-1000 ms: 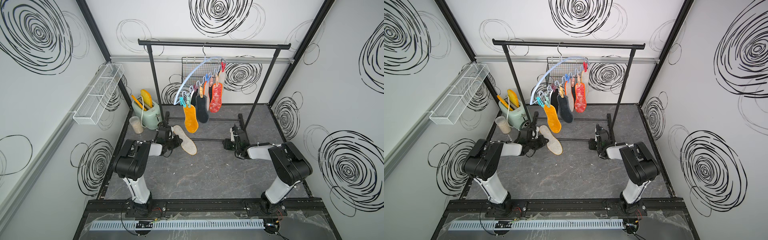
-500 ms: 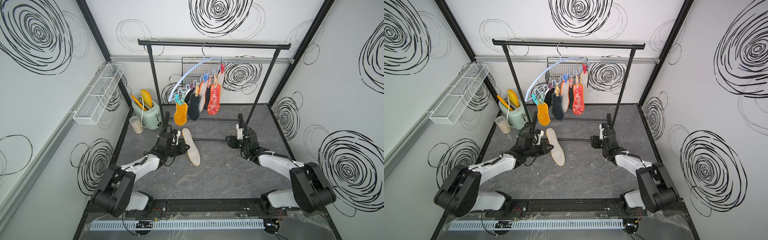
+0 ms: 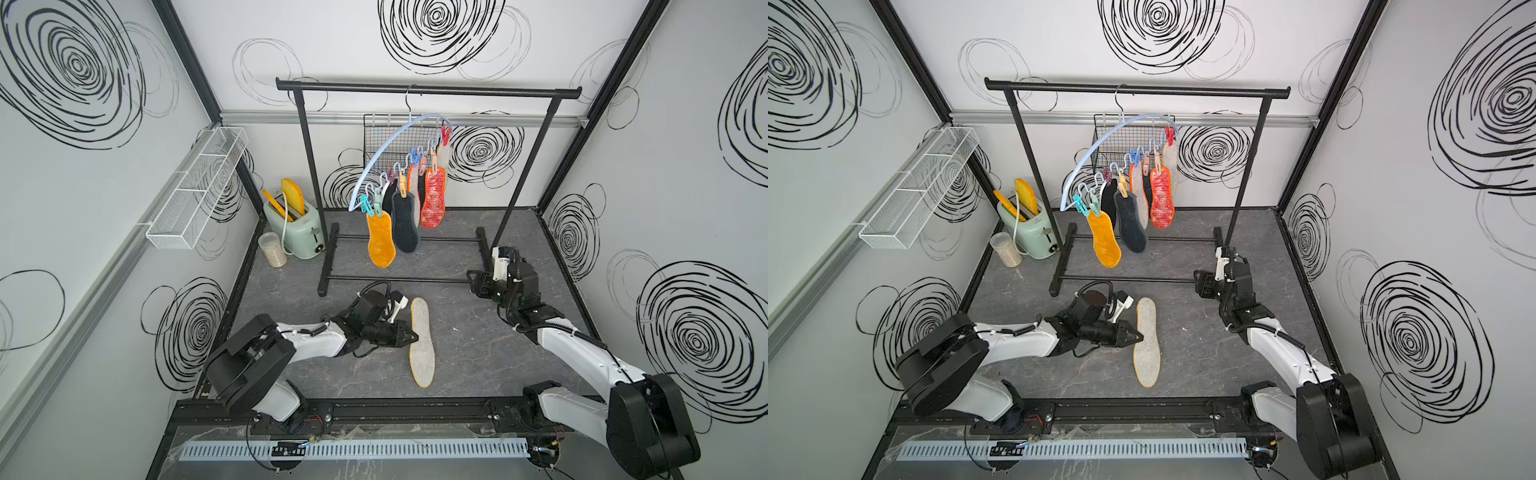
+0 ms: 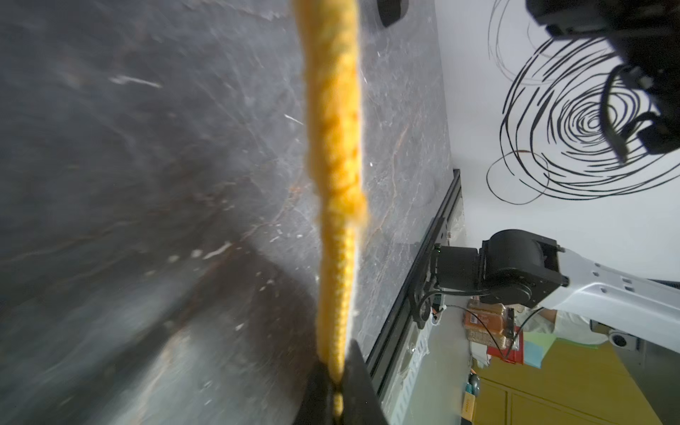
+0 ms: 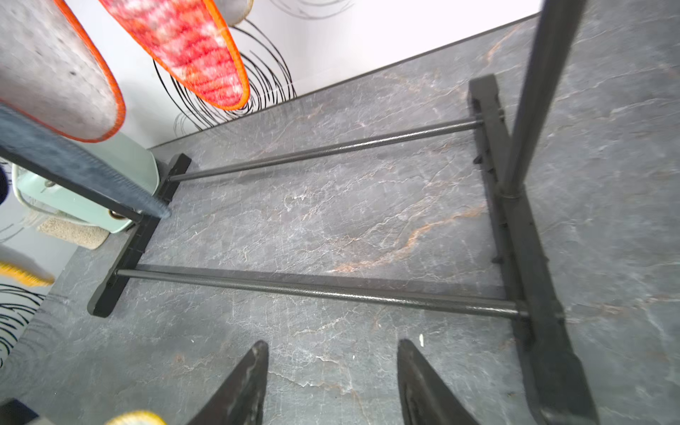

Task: Take the shoe insoles off the hanger
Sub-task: Place the insole at the center of the board.

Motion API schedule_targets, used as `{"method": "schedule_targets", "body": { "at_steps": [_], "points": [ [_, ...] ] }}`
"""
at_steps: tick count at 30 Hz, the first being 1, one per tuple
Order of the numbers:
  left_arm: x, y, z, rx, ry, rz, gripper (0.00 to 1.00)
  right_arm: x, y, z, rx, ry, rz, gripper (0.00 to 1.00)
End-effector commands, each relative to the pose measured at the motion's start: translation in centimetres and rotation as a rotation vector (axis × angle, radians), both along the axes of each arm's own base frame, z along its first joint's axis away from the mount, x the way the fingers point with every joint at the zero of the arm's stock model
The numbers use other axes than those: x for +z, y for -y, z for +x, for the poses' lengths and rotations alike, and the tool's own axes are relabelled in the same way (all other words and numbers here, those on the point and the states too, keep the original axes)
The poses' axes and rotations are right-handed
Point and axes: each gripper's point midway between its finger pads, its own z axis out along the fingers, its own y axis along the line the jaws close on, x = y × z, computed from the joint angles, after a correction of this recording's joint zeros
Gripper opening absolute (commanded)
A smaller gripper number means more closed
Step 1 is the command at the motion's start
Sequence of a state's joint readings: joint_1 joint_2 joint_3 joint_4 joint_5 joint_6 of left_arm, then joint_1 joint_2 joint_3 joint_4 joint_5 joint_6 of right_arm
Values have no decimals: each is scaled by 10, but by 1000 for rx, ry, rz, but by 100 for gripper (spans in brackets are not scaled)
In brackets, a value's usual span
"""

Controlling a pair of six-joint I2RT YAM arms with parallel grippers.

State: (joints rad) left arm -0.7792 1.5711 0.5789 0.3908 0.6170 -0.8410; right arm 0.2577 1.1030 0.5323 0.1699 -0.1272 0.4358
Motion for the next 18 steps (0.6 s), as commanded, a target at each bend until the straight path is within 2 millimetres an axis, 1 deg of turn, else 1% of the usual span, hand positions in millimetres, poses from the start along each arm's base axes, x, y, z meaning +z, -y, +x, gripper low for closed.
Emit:
{"method": "schedule_targets", "body": {
  "at_steps": [1, 2, 3, 5, 6, 8, 11, 15, 16, 17, 18],
  "points": [
    [24, 52, 17, -7, 41, -123, 0, -4, 14, -3, -52, -11, 3, 58],
    [23, 68, 18, -24, 43, -126, 0, -5, 17, -2, -60, -13, 5, 58],
    [17, 80, 19, -35, 33, -119, 0, -5, 20, -2, -69, -17, 4, 58],
    [15, 108, 23, -66, 28, -132, 0, -6, 28, 0, -94, -20, 4, 58],
    [14, 118, 27, -71, 31, -136, 0, -7, 31, 0, -105, -20, 7, 58],
    [8, 132, 38, -61, 27, -130, 0, -7, 36, 0, -119, -20, 10, 58],
    [-3, 147, 48, -70, 9, -126, 0, -9, 42, 0, -139, -24, 13, 58],
    [-23, 155, 49, -75, -27, -97, 0, -10, 45, 1, -146, -24, 15, 58],
    [-27, 157, 49, -76, -34, -95, 3, -11, 45, 2, -145, -27, 16, 58],
    [-30, 158, 49, -77, -36, -92, 11, -11, 45, 2, -145, -28, 14, 58],
    [-33, 157, 50, -75, -39, -85, 16, -12, 45, 2, -142, -30, 13, 58]
  ]
}}
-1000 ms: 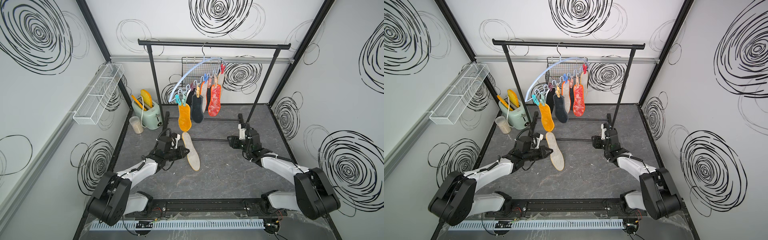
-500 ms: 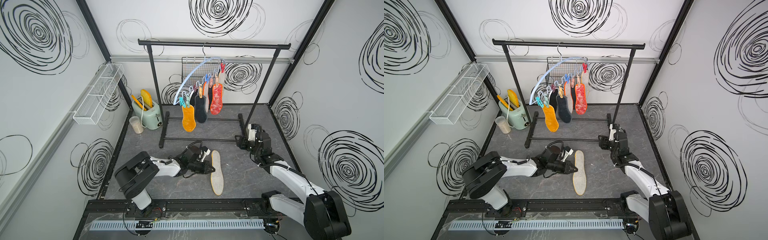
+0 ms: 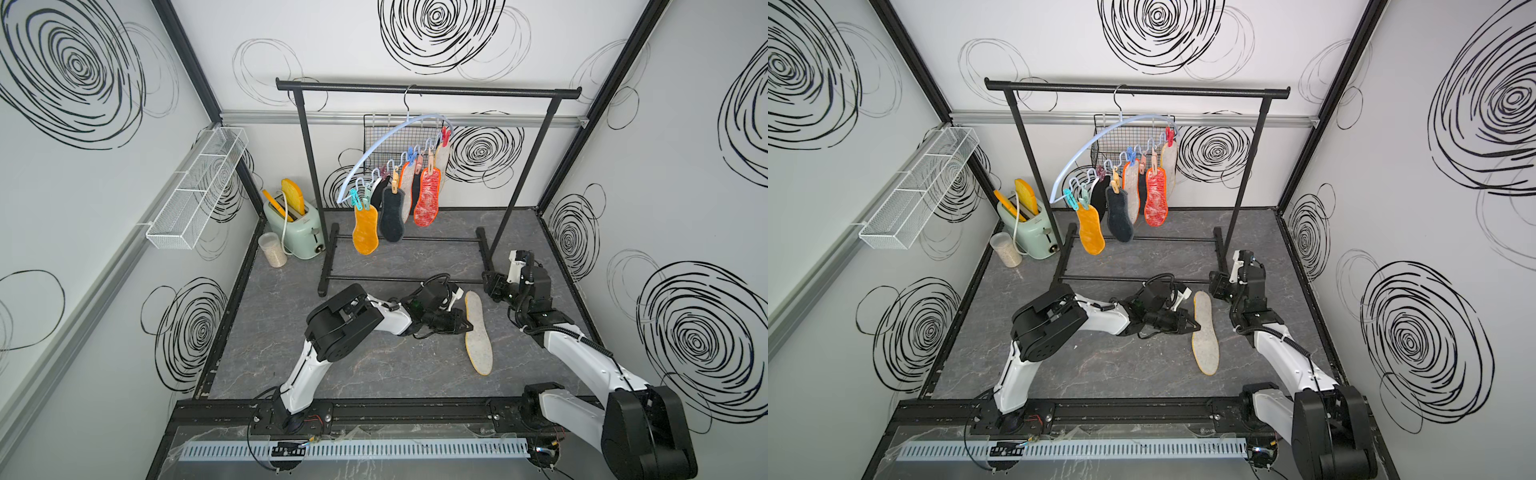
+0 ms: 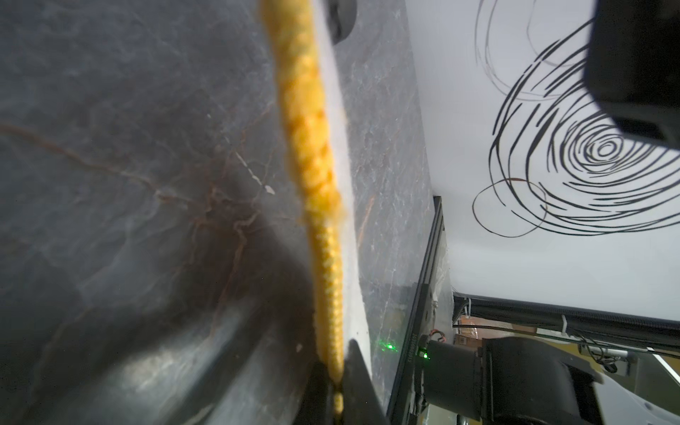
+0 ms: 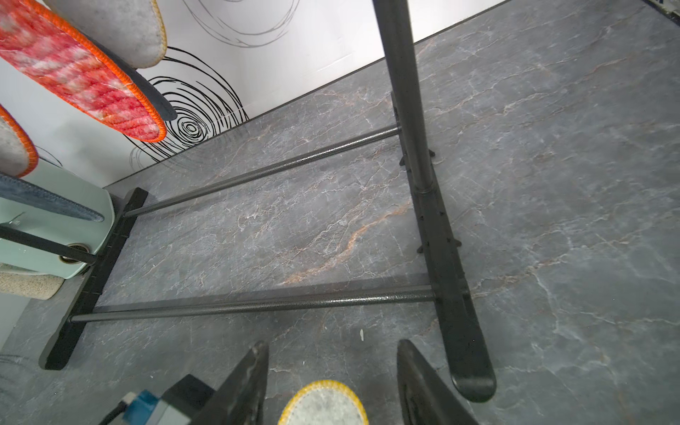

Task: Take the shoe insoles off the hanger
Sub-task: Place the insole at the center of the board, then remove the insole from the hanger.

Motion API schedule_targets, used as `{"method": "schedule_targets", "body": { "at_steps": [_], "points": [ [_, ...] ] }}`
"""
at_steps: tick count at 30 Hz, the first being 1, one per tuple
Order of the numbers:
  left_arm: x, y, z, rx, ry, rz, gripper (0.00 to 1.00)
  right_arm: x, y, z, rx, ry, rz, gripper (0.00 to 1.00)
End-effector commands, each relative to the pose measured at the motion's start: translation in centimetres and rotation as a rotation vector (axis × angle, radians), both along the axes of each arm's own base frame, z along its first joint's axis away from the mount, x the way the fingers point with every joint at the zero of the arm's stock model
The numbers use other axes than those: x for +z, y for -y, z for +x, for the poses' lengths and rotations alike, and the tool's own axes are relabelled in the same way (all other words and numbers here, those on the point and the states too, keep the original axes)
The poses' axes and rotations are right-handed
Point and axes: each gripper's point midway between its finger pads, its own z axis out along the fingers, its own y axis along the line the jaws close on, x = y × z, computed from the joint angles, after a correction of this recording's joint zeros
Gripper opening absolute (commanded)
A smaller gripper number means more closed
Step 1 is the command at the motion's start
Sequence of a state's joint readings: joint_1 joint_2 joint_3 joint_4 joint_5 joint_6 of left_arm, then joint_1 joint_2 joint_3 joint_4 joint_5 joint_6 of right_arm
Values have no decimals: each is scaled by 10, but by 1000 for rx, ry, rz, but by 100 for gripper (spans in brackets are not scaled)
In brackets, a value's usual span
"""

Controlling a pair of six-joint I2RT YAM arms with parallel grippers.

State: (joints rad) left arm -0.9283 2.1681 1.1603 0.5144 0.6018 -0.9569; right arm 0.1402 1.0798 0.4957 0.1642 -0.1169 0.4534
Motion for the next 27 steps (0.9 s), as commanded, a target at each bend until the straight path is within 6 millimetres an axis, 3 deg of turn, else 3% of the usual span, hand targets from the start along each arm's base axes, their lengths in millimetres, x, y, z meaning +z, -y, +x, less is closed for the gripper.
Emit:
{"method": "schedule_targets", "body": {
  "at_steps": [1, 5, 8, 15, 20, 24, 27],
  "points": [
    [-5, 4, 5, 12, -16, -4, 26, -2, 2, 0, -8, -6, 5, 58],
    [-10, -6, 9, 39, -9, 30, 57, -1, 3, -1, -8, -4, 7, 58],
    [-11, -22, 8, 65, 9, 64, 65, 0, 2, 0, 0, -1, 13, 58],
    [-5, -79, -7, 129, 69, 137, 70, 5, -3, 2, 24, 6, 25, 58],
    [-11, -159, -11, 233, 141, 286, 62, 12, -8, 2, 51, 19, 36, 58],
    [24, -209, -15, 299, 253, 238, 61, 27, -17, 3, 106, 69, 47, 58],
    [73, -236, -10, 344, 431, 218, 64, 48, -28, 5, 160, 121, 60, 57]
  ]
}}
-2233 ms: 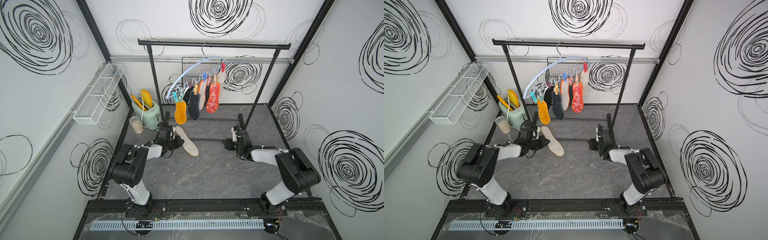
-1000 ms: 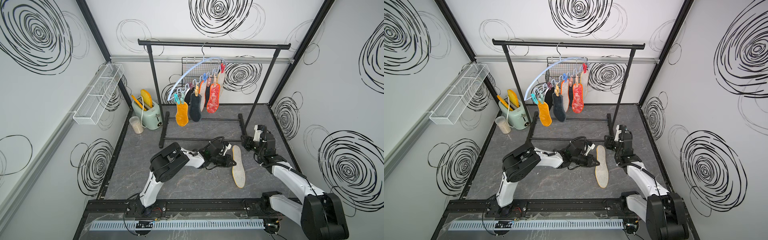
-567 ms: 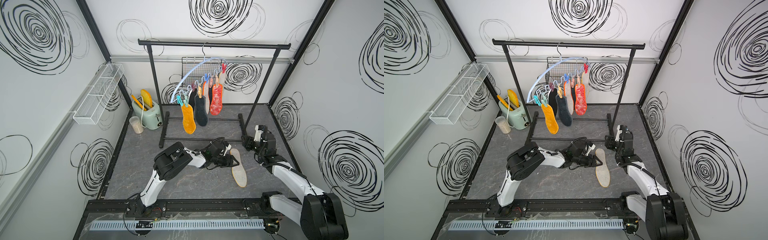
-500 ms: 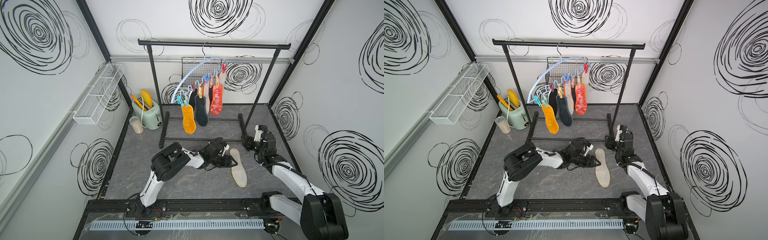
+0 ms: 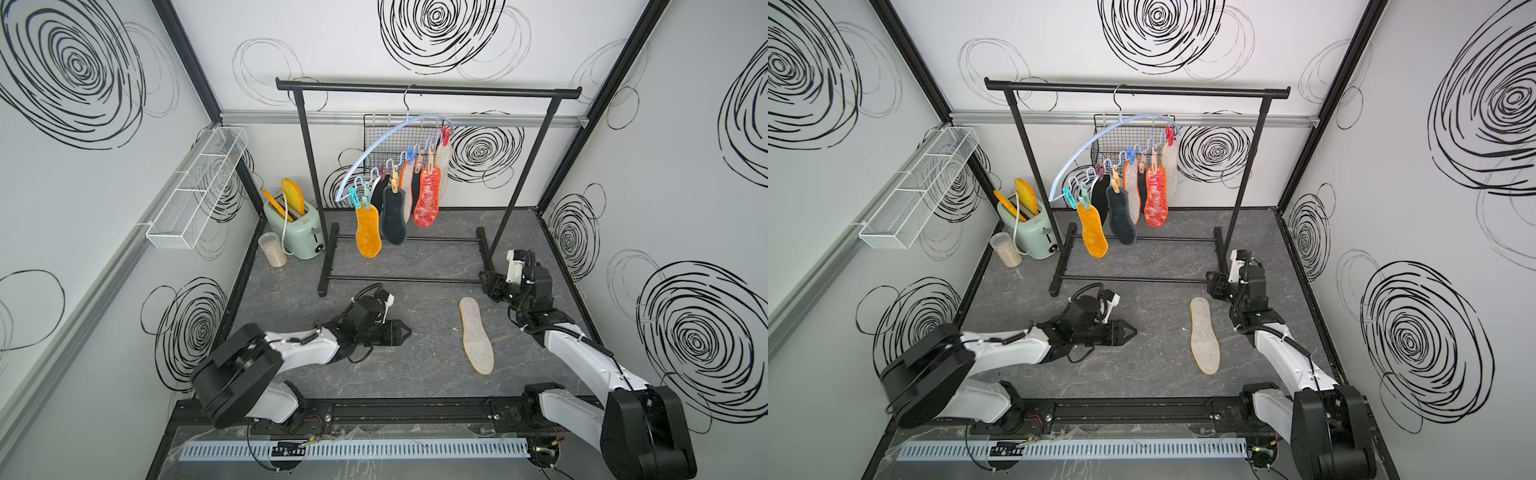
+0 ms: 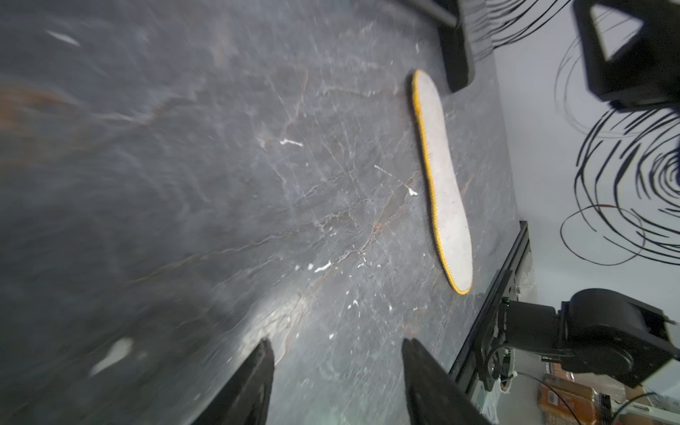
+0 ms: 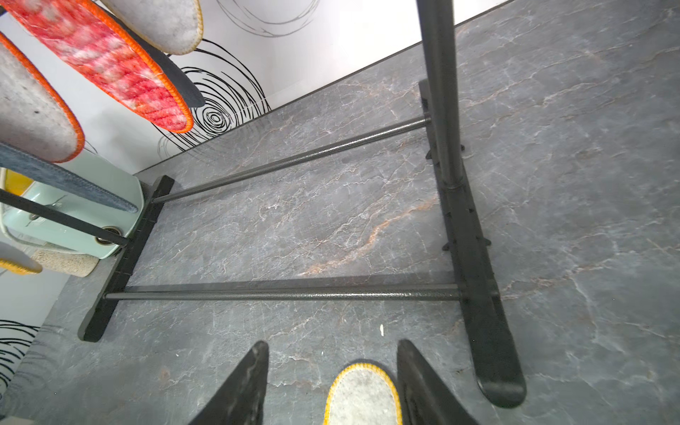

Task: Take the shoe insoles off the hanger
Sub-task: Remove the insole from the hanger.

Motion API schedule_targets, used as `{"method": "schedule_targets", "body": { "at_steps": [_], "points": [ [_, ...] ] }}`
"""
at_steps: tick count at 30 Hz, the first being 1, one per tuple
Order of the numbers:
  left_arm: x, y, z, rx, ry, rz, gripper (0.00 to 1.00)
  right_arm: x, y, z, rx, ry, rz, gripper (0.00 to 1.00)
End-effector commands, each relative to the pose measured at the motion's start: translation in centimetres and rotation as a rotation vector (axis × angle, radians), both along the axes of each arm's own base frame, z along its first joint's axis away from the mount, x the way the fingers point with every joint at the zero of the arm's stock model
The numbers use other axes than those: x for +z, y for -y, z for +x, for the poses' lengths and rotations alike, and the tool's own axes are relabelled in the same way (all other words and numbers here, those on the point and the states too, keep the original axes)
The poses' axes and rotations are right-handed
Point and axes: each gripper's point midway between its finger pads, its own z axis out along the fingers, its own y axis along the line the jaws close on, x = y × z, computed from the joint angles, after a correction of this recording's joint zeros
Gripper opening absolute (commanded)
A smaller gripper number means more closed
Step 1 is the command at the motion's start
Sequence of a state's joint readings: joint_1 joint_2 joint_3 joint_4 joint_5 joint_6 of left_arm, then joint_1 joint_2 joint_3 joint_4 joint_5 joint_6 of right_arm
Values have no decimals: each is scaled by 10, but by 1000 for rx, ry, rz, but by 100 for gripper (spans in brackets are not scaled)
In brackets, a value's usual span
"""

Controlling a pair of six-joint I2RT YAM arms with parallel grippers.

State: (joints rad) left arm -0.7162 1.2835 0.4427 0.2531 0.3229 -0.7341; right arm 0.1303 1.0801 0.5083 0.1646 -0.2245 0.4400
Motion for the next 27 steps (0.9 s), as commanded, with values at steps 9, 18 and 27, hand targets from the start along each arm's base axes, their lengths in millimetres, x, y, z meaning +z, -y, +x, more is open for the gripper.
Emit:
{"method": "schedule_targets", "body": {
  "at_steps": [9, 18, 27],
  "points": [
    [205, -87, 69, 241, 696, -155, 71, 158, -104, -25, 460, 465, 11, 56],
    [252, -100, 118, 115, 898, -132, 81, 205, -148, -40, 593, 579, -41, 57],
    [273, -127, 139, 102, 1139, -50, 85, 202, -147, -40, 598, 565, -64, 57]
  ]
}}
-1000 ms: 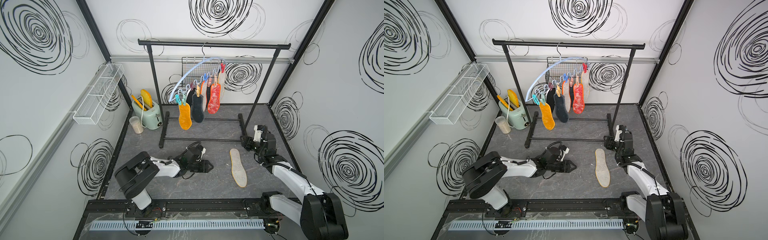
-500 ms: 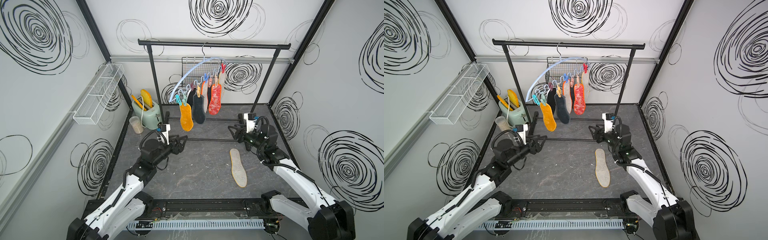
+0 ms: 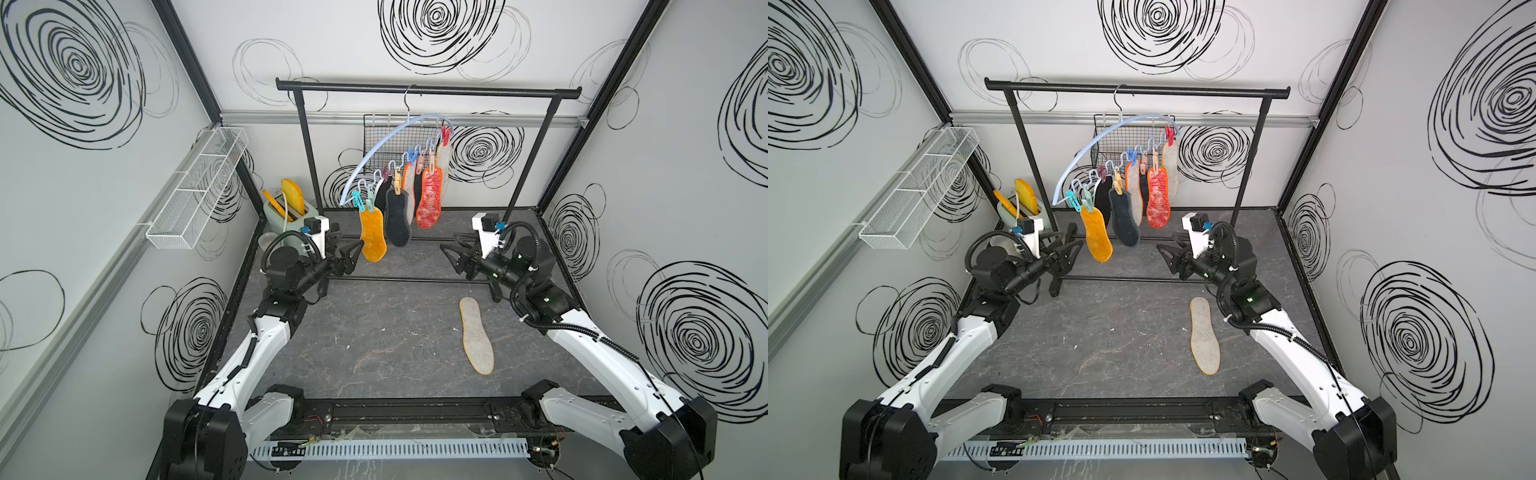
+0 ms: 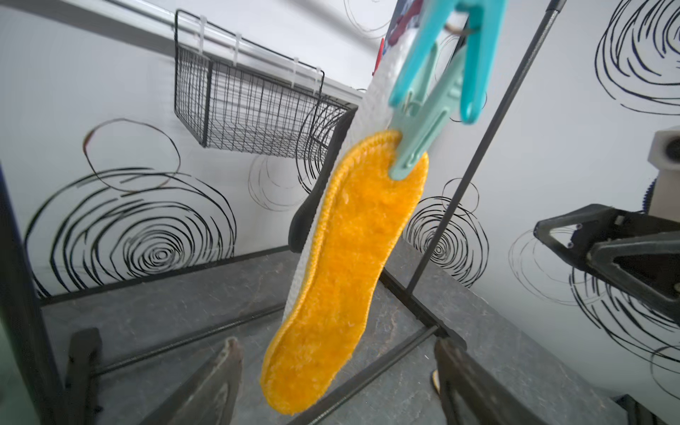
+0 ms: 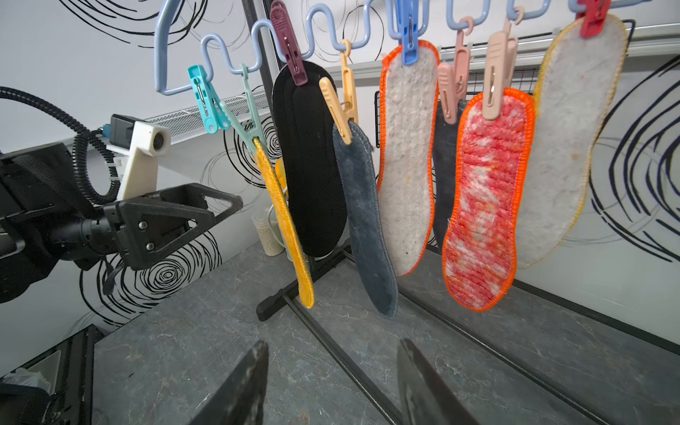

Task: Take the shoe insoles off the hanger
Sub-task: Remove the insole from the hanger.

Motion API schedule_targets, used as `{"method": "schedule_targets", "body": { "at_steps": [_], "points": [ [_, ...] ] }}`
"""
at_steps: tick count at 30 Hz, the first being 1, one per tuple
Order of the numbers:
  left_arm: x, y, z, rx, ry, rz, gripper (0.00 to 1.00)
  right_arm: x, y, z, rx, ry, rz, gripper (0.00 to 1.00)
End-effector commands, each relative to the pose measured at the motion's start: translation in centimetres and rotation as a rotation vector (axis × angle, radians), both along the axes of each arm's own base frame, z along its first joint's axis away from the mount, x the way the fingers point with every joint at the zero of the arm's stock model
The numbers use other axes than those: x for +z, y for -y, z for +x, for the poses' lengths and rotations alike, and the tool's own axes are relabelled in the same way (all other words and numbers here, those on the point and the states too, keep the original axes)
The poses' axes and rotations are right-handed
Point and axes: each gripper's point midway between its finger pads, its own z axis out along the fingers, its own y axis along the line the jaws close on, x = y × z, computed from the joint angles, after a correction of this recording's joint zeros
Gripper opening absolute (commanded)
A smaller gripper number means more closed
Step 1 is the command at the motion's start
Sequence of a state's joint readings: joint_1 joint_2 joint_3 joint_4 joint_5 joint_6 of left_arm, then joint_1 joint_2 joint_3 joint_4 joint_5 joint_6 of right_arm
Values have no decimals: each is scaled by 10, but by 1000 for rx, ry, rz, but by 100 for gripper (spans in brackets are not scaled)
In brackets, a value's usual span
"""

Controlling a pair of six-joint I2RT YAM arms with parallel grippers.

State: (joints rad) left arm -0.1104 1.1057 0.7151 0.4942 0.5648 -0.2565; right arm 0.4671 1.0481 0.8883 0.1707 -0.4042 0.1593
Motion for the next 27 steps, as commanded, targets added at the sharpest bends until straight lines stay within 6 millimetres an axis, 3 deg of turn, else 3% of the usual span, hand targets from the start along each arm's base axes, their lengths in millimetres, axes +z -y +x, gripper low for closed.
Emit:
{"method": "schedule_targets", "body": {
  "at_steps": [1, 8, 16, 24, 27],
  "points": [
    [36, 7, 4, -86, 217, 42, 85, 8, -4, -3, 26, 19, -10, 57],
    [38, 20, 18, -179, 308, 36, 83, 13, -7, -1, 36, 9, -10, 58],
    [27, 36, 37, -277, 299, 34, 79, 1, -12, 6, 35, -24, -32, 57],
    [20, 54, 26, -367, 283, 20, 58, -5, -15, 11, 35, -40, -40, 58],
    [23, 54, 25, -377, 285, 21, 44, -4, -15, 11, 34, -38, -38, 57]
  ]
}}
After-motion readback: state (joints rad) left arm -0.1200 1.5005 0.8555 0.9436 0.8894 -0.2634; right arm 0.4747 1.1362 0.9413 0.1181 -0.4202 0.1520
